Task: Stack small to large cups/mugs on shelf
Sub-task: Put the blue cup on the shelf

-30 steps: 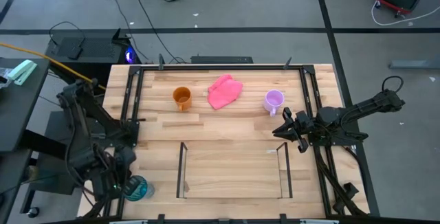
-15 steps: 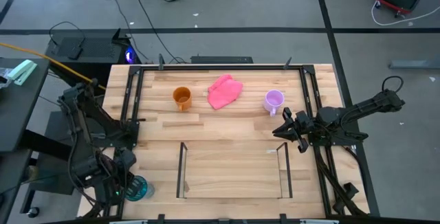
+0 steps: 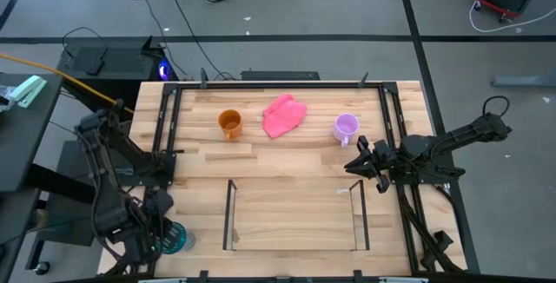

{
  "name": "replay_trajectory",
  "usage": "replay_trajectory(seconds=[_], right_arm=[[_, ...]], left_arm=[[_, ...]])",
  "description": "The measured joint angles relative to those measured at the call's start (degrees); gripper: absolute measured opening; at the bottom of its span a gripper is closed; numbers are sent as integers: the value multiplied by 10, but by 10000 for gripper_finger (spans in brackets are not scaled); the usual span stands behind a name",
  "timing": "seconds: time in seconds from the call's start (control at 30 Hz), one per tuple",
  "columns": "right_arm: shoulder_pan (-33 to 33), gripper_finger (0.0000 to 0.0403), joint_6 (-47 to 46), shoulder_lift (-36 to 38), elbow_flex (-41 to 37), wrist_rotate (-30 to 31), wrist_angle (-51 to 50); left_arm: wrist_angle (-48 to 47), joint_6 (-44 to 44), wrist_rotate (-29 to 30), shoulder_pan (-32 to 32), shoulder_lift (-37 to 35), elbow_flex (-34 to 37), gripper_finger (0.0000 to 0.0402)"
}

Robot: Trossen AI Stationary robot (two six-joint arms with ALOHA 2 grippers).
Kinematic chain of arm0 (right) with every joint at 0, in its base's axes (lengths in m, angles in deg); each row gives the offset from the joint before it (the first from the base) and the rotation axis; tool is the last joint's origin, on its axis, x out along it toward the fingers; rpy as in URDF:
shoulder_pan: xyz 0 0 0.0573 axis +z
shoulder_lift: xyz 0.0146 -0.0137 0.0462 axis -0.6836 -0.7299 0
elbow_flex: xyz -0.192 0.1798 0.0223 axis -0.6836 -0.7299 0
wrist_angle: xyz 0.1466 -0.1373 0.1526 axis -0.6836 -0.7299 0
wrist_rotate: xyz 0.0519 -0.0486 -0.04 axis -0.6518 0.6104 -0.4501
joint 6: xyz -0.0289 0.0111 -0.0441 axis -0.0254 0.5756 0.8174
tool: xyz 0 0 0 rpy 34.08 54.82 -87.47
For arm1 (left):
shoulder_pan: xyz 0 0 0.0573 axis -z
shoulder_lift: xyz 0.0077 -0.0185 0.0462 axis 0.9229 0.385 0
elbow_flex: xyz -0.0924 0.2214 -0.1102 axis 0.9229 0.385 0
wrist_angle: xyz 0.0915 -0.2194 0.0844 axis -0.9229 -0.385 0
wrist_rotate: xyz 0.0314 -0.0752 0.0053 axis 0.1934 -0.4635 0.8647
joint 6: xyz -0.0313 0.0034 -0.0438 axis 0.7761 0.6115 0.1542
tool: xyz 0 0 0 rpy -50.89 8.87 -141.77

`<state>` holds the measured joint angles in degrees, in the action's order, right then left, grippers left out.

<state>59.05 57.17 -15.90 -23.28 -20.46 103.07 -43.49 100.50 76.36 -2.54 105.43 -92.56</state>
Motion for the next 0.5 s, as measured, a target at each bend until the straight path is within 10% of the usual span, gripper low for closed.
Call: replay_trajectory(seconds=[0.5], right_arm=[[0, 58, -1, 0, 0, -6, 0]], left_arm=[[-2, -1, 0, 0, 32, 0, 130]])
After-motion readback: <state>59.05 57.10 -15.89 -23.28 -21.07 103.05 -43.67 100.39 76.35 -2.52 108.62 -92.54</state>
